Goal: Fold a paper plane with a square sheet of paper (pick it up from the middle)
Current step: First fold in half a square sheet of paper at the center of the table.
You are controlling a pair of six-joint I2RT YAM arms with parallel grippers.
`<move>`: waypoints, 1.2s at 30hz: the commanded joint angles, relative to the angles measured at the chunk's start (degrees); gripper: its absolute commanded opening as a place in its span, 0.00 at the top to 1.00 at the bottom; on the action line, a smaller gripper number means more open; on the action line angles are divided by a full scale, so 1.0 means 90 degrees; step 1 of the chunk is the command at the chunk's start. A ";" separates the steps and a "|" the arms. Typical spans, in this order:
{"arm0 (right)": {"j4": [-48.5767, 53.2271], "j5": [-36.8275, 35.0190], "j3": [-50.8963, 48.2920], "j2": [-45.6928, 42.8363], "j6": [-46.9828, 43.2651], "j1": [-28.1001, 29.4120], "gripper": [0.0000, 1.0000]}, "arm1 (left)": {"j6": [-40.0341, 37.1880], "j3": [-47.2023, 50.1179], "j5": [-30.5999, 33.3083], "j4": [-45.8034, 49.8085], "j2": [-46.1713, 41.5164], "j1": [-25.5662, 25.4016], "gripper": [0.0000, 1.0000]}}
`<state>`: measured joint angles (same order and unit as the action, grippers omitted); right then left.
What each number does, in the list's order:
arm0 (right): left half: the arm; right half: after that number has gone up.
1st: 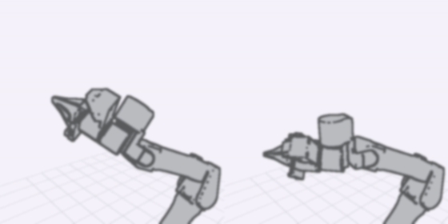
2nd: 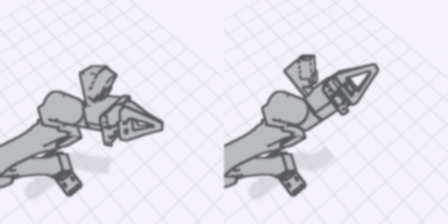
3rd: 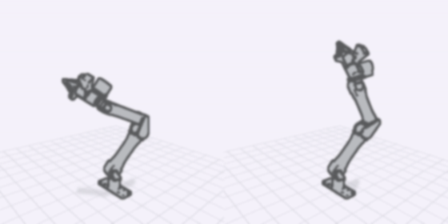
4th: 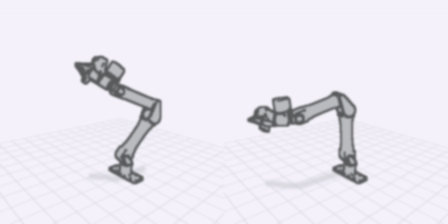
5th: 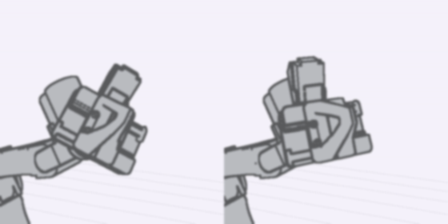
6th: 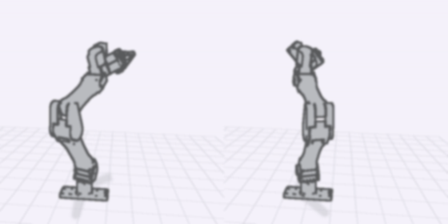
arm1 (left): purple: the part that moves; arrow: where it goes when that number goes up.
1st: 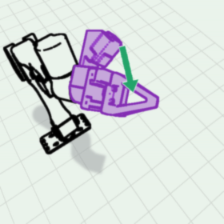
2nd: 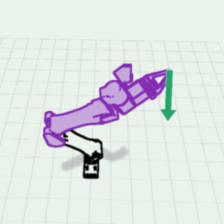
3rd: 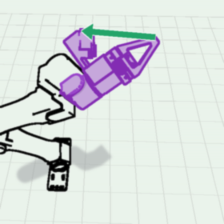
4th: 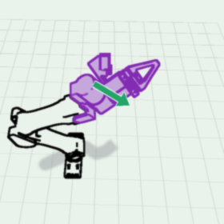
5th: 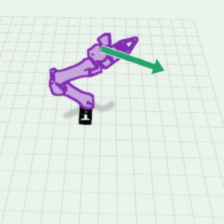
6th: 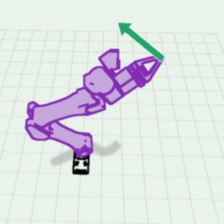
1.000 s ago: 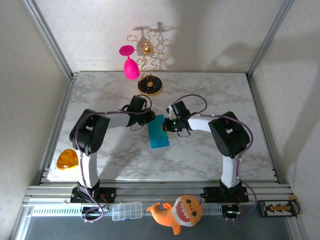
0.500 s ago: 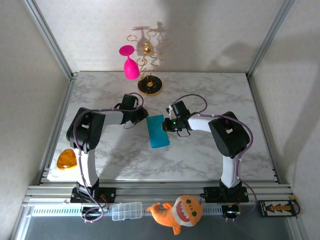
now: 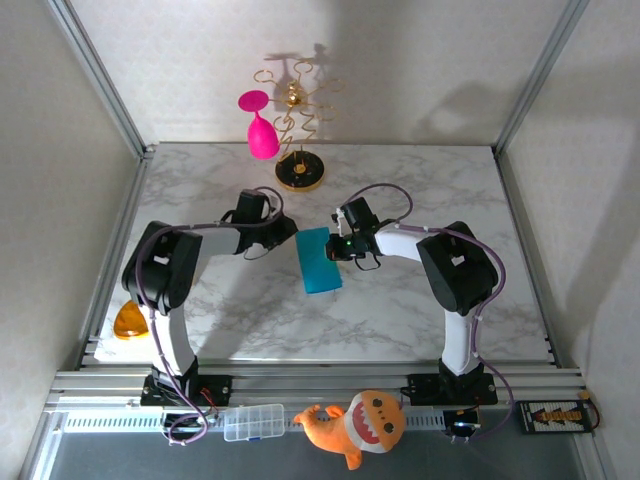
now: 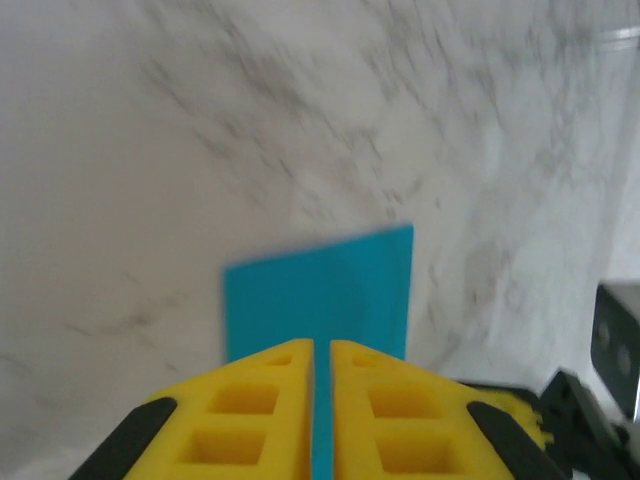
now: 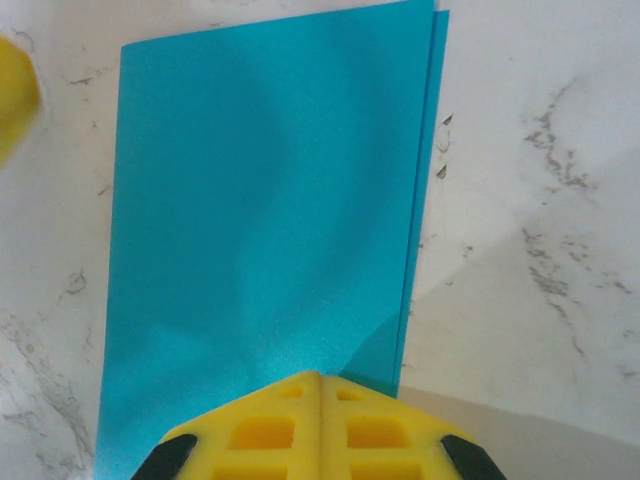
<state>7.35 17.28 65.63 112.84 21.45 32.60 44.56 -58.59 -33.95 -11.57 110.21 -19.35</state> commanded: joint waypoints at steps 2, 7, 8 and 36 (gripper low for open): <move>0.1347 -0.0765 -0.0216 0.0497 -0.0473 -0.0204 0.96 | -0.0060 -0.0082 -0.0189 0.0057 0.0167 -0.0255 0.88; 0.1392 -0.0399 0.0321 0.0265 -0.0800 -0.0202 0.94 | -0.0174 -0.0222 0.0037 0.0254 0.0434 -0.0281 0.90; 0.1392 -0.0289 0.0436 0.0193 -0.0811 -0.0202 0.93 | -0.0199 -0.0246 0.0073 0.0293 0.0490 -0.0273 0.91; -0.0205 0.1030 0.0266 0.0227 0.1694 0.0953 1.00 | -0.0256 -0.0072 0.0511 0.0401 0.0681 -0.0267 0.95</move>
<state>3.64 25.61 65.84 113.60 37.28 39.33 43.29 -60.27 -32.99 -9.26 114.17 -21.93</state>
